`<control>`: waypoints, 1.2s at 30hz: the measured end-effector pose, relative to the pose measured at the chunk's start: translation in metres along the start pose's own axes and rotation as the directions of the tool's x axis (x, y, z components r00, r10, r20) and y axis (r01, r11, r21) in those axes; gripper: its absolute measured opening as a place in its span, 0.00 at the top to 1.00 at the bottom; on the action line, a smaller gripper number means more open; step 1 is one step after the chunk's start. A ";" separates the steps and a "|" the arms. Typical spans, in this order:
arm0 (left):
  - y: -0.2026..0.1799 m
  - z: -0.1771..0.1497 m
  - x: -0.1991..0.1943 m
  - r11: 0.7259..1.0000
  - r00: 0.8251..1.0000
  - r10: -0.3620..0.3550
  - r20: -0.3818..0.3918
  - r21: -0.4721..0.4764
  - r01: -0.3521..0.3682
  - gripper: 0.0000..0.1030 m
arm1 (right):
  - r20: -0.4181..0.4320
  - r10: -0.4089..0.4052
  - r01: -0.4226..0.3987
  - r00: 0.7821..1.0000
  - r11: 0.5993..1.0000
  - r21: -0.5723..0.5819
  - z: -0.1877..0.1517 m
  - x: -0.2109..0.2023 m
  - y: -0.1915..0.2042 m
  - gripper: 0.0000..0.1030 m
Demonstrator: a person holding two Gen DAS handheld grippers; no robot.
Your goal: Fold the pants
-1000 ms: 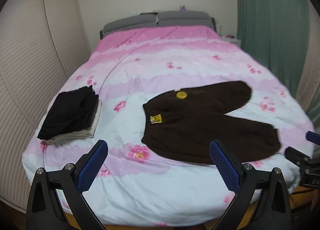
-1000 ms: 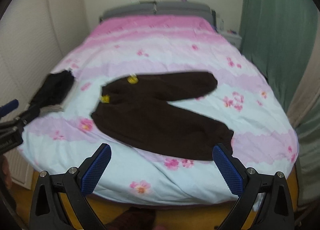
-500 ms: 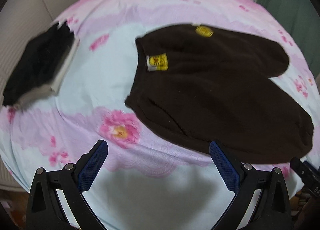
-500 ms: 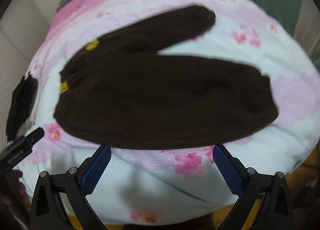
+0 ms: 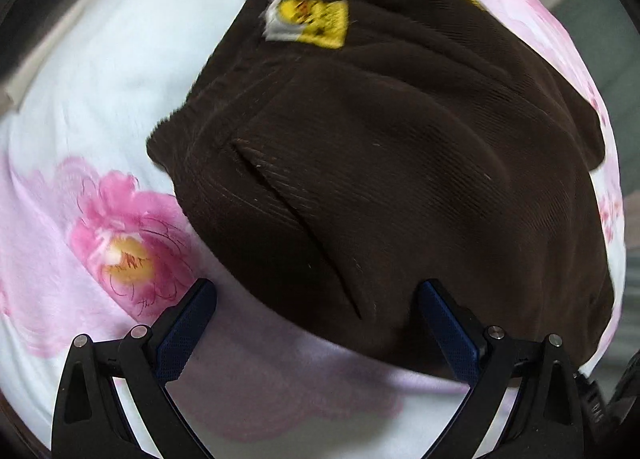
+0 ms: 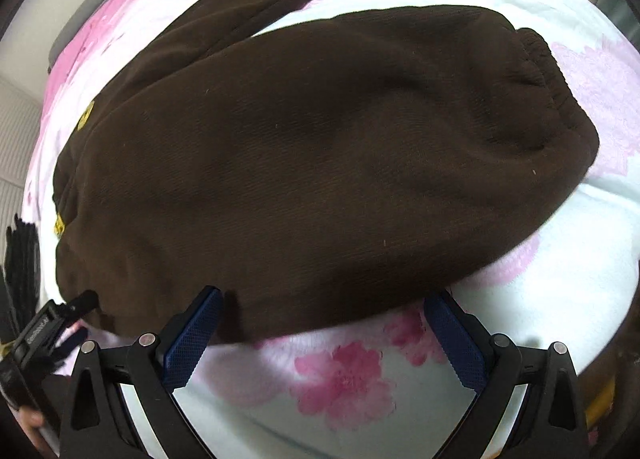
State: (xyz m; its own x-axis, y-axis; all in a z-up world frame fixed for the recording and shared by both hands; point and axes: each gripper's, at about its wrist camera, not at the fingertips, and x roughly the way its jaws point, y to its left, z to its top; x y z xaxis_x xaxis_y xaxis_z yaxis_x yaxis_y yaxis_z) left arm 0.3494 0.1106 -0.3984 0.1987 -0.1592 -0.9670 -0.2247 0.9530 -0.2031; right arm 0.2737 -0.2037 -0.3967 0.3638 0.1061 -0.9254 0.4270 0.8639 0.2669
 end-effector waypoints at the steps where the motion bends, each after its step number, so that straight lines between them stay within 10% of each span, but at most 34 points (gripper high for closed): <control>1: 0.001 0.002 0.000 1.000 1.000 -0.016 0.002 -0.025 0.016 0.02 | 0.007 -0.001 0.001 1.000 1.000 -0.004 0.001 0.001 0.001 0.04; 5: -0.003 0.008 -0.003 0.995 0.997 -0.071 -0.010 -0.064 0.070 0.36 | -0.001 -0.004 0.004 1.000 1.000 0.017 0.006 0.009 -0.003 0.21; 11: -0.017 0.007 -0.029 0.999 0.999 -0.044 0.002 -0.024 0.044 0.73 | -0.064 0.024 -0.025 0.998 1.000 -0.015 0.021 0.002 -0.003 0.77; 36: -0.050 0.009 -0.151 0.991 0.990 0.135 -0.038 0.016 -0.134 0.79 | -0.153 0.194 -0.226 0.969 0.948 -0.225 0.083 -0.157 0.025 0.84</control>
State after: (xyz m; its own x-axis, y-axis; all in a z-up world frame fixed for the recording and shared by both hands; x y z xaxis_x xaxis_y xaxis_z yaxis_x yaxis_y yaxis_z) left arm 0.3393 0.0890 -0.2407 0.1300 -0.0388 -0.9908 -0.2339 0.9698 -0.0687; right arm 0.2957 -0.2398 -0.2221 0.3087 0.3459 -0.8860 0.1361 0.9059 0.4011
